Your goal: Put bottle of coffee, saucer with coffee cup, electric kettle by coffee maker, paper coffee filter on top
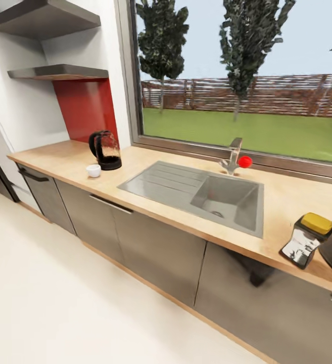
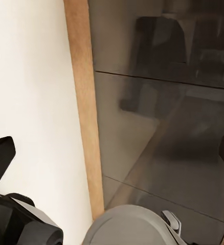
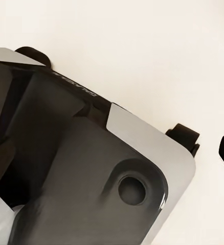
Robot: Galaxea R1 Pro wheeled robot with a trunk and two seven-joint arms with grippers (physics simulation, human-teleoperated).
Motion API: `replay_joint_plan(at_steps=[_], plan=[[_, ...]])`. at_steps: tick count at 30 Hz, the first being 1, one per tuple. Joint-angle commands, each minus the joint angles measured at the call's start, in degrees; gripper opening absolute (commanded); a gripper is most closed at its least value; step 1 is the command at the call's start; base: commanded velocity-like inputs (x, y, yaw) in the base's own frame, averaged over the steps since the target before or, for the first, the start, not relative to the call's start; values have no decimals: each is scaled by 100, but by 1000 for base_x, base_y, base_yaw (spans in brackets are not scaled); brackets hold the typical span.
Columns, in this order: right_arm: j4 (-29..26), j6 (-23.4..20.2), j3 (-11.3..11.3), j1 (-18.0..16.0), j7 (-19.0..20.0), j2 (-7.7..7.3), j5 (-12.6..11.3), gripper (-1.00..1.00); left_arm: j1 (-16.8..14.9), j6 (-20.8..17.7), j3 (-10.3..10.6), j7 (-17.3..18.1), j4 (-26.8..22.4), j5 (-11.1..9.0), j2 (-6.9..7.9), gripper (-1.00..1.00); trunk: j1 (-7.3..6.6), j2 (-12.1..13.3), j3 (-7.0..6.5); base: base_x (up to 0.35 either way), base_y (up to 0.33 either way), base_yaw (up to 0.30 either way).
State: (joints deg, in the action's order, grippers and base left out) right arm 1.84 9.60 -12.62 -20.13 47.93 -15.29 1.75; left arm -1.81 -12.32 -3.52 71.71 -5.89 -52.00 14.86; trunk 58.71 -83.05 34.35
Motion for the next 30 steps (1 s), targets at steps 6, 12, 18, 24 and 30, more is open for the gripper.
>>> replay_joint_plan(at_steps=[6,12,18,24,30], plan=[[18,51,-12,-9,6,-1,24,100,-3,-60,-35,19,1,23,-1,100,2,-3,5,215,253,276],[18,44,-11,-9,24,-1,27,100,-3,-60,-35,19,5,23,-1,100,2,-3,5,207,262,243],[18,42,-17,-9,20,-2,38,100,-3,-60,-32,19,1,23,-1,100,2,-3,5,202,268,35],[14,37,-16,-9,23,-2,36,100,-3,-60,-32,19,0,23,-1,100,2,-3,5,202,286,51],[12,41,-21,-9,17,-1,38,100,-3,-60,-34,19,0,23,-1,100,2,-3,5,202,294,230]])
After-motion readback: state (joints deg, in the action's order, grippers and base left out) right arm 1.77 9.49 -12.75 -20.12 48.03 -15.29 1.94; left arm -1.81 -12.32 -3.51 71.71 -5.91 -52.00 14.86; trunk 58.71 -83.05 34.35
